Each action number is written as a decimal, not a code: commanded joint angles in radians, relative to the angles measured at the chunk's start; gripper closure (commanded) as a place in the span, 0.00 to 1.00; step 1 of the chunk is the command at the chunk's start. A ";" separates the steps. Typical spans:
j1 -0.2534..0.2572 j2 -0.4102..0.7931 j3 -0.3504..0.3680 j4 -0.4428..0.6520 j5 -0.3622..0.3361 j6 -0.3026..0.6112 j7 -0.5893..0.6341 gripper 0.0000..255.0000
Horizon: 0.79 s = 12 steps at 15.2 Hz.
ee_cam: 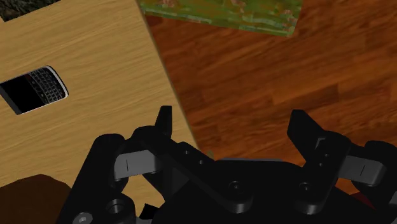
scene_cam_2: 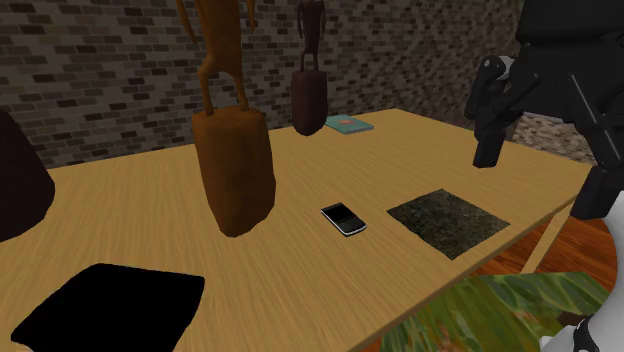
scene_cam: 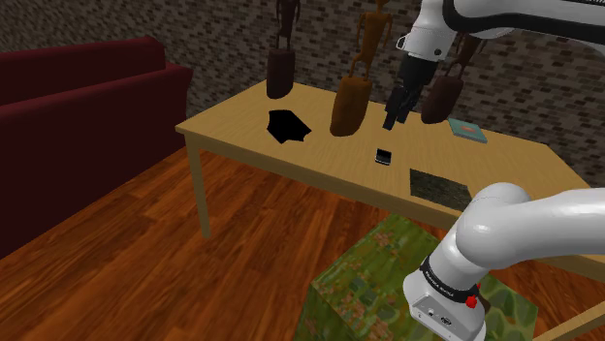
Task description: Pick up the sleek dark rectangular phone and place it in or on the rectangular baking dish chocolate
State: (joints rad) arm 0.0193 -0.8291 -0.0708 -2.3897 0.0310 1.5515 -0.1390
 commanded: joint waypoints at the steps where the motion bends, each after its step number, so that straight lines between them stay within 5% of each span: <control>1: 0.000 0.000 0.000 0.000 0.000 0.000 0.000 0.00; 12: -0.146 0.269 -0.081 -0.029 -0.033 0.302 0.169 0.00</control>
State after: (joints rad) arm -0.1140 -0.5944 -0.1417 -2.4235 0.0002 1.8224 0.0147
